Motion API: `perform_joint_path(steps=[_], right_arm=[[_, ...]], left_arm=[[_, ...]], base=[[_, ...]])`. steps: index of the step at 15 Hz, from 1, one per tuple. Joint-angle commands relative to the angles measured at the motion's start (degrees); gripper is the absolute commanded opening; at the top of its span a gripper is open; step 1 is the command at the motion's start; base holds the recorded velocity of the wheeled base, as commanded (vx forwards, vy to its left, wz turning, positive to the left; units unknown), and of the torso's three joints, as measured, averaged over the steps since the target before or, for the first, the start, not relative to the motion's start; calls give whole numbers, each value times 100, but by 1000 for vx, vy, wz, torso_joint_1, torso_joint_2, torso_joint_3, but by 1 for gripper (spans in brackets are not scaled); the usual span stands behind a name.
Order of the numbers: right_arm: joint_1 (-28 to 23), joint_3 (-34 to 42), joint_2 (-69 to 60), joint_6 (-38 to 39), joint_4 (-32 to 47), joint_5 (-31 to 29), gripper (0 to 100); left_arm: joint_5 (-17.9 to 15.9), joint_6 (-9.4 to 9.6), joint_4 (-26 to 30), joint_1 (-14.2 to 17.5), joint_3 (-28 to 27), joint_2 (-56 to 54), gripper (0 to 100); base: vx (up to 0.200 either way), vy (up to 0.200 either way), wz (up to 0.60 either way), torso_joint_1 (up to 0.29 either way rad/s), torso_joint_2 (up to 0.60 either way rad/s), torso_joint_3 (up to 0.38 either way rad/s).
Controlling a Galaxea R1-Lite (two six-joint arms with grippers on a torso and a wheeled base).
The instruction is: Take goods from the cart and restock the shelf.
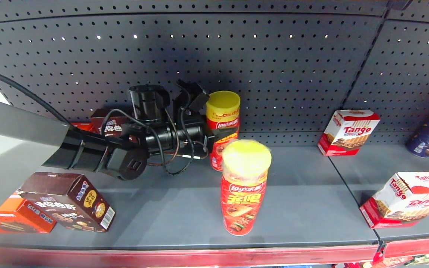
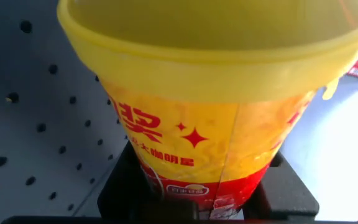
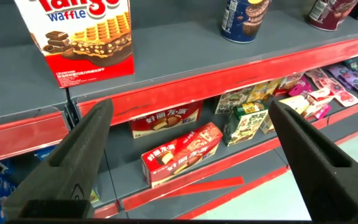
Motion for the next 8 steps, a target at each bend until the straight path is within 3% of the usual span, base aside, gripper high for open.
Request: perform_joint_path(steps=[1, 5, 6, 8], right_arm=[[2, 0, 7, -2, -6, 0, 100], [-7, 0, 7, -2, -6, 0, 100], [2, 0, 7, -2, -6, 0, 100], [-7, 0, 7, -2, 3, 0, 100]], left_arm=[[-1, 46, -23, -2, 84, -47, 0], [8, 46, -40, -10, 242, -56, 0], [8, 54, -40, -10, 260, -56, 100], [87, 28, -31, -10, 260, -56, 100]], base=[[0, 0, 0, 0, 0, 0], [0, 0, 0, 0, 0, 0], [0, 0, 0, 0, 0, 0], [0, 0, 0, 0, 0, 0]])
